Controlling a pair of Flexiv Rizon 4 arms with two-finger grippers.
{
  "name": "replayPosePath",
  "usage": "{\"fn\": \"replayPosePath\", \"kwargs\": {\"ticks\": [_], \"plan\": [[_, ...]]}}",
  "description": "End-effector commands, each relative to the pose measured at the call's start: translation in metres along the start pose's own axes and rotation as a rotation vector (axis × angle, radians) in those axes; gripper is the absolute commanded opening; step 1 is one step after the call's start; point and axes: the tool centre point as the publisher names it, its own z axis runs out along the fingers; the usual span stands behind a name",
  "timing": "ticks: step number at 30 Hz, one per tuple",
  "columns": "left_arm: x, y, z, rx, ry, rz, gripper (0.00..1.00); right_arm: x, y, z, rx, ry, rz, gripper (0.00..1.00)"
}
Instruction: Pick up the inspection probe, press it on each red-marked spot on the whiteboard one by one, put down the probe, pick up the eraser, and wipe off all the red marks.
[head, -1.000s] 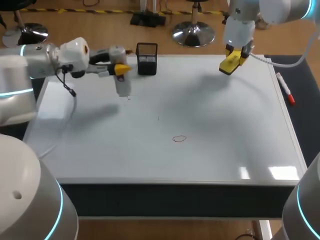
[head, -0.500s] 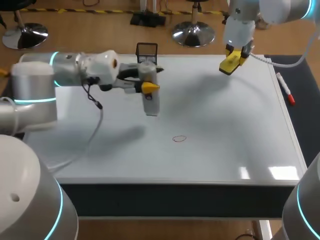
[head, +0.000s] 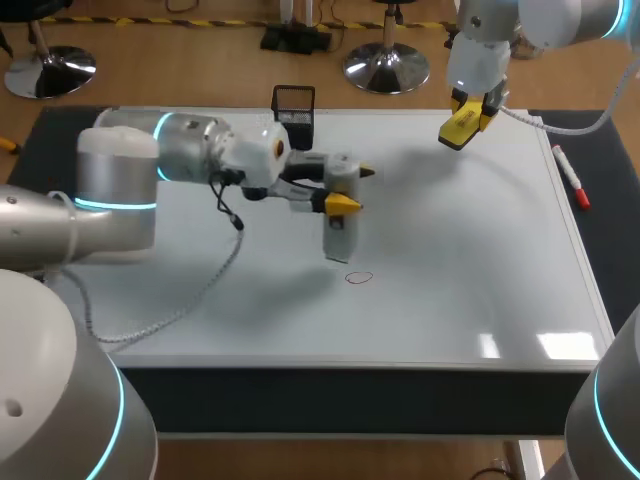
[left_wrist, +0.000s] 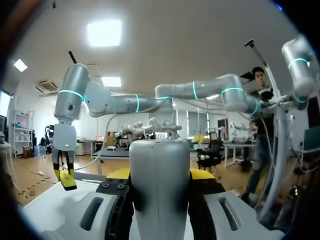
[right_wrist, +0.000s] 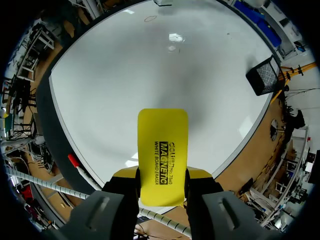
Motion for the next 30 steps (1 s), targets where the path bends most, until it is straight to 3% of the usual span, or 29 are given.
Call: {"fn": "replayPosePath", "kwargs": {"ticks": [1, 12, 30], "plan": [[-0.005, 0.012, 0.012, 0.018, 0.021, -0.004, 0.00, 0.001, -0.001, -0.001, 0.002, 0.003, -0.002, 0.00], [0.001, 0.034, 0.032, 0.035, 0.044, -0.033, 0.00, 0.001, -0.001, -0.001, 0.002, 0.003, -0.002, 0.00], [-0.003, 0.051, 0.025, 0.014, 0.029, -0.031, 0.00, 0.001, -0.001, -0.001, 0.002, 0.003, -0.002, 0.00]]}}
